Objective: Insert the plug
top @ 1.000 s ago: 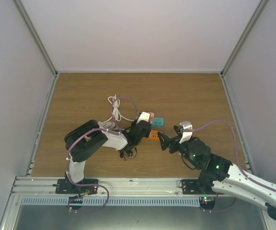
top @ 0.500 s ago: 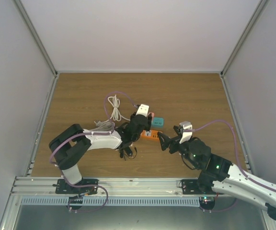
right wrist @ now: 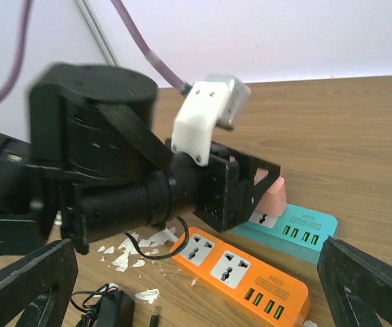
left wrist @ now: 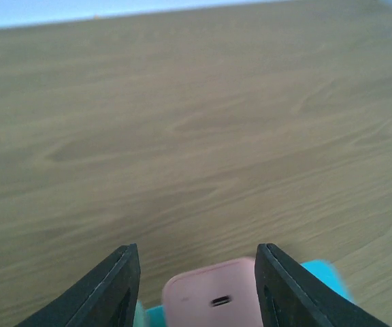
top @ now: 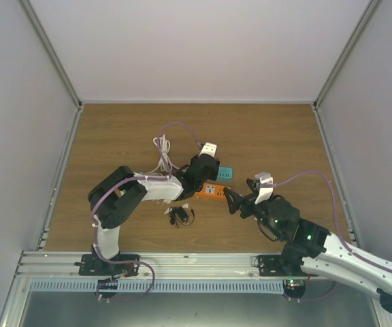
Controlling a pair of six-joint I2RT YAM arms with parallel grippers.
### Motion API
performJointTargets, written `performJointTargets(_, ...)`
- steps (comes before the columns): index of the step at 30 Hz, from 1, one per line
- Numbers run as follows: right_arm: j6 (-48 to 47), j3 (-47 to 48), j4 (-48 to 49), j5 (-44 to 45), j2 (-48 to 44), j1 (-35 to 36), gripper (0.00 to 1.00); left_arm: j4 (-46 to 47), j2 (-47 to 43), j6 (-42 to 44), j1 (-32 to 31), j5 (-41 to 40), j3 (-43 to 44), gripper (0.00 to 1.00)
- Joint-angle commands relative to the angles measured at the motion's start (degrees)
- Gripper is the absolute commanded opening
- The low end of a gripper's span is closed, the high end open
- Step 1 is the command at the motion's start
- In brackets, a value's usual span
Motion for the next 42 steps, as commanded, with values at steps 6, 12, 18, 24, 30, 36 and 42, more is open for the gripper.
performJointTargets(6, 0.0, 0.1, 0.5, 0.6, -0.3, 0.6, 1.00, 1.7, 5.1, -3.6, 0.7, 3.3, -1.5, 0.48)
performJointTargets(12, 0.2, -0.1, 0.5, 1.2, 0.3, 0.7, 1.00, 3.4, 0.8, -1.7, 0.5, 2.7, -3.6, 0.48)
performJointTargets(18, 0.4, -0.3, 0.6, 0.6, 0.1, 0.6, 0.99, 5.4, -5.8, 3.6, 0.3, 2.2, -4.2, 0.49)
performJointTargets(24, 0.4, -0.9, 1.7, 0.6, 1.5, 0.7, 0.99, 5.8, -12.3, 9.7, 0.5, 2.6, -2.0, 0.69)
performJointTargets(30, 3.2, -1.2, 1.7, 2.2, 5.7, 0.6, 1.00, 8.0, -22.4, 12.4, 1.9, 5.3, -5.8, 0.99)
performJointTargets(36, 3.5, -0.6, 1.6, 3.7, 8.5, 0.6, 1.00, 6.3, -30.8, 13.7, 2.9, 8.0, -10.6, 0.99)
performJointTargets(42, 3.0, -0.1, 1.4, 4.2, 9.6, 0.6, 1.00, 6.7, -37.0, 14.7, 3.9, 10.5, -13.9, 0.99)
